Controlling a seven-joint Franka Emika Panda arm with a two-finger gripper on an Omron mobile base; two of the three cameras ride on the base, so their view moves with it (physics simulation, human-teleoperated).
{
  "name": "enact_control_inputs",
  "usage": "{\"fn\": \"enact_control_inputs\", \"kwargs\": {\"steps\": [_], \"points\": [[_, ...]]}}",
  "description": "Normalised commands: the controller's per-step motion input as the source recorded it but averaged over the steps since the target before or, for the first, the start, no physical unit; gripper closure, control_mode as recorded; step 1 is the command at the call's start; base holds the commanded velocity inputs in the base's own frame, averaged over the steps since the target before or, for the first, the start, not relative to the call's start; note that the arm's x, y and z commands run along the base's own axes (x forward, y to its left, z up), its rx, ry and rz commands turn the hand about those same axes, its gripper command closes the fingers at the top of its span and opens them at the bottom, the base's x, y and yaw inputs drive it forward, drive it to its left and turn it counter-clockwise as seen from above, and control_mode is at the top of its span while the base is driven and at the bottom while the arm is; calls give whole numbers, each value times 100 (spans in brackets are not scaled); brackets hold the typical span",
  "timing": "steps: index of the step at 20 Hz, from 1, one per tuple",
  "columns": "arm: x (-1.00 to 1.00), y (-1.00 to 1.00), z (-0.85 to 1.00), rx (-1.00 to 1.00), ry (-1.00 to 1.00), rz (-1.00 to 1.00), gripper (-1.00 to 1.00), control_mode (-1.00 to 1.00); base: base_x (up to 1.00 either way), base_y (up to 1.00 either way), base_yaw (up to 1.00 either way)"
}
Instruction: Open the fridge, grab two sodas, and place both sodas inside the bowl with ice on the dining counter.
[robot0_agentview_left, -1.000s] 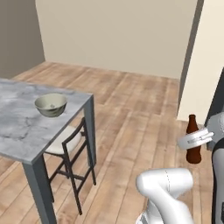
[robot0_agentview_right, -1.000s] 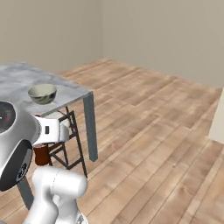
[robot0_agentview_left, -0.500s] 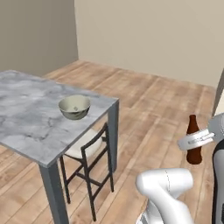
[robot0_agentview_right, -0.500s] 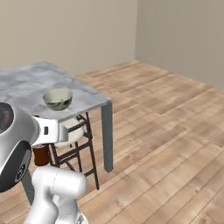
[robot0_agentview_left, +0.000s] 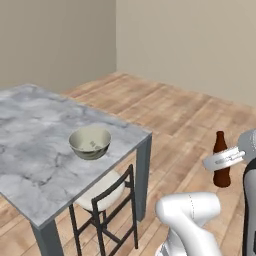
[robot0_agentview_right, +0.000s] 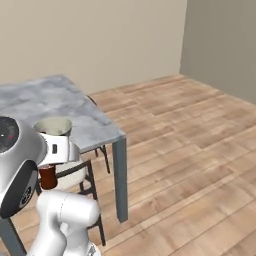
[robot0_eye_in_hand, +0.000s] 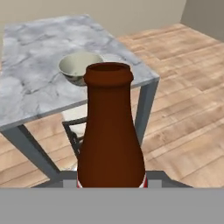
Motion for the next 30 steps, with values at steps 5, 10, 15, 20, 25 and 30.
{"fn": "enact_control_inputs", "kwargs": {"steps": [5, 10, 15, 20, 25, 30], "points": [[0, 0, 0, 0, 0, 0, 100, 100, 36, -2, 39], [0, 0, 0, 0, 0, 0, 100, 100, 4, 0, 42], [0, 0, 0, 0, 0, 0, 100, 100, 18, -5, 41], [0, 0, 0, 0, 0, 0, 100, 100, 55, -17, 39], [0, 0, 0, 0, 0, 0, 100, 100, 56, -19, 39], [0, 0, 0, 0, 0, 0, 100, 100, 45, -37, 33]]}}
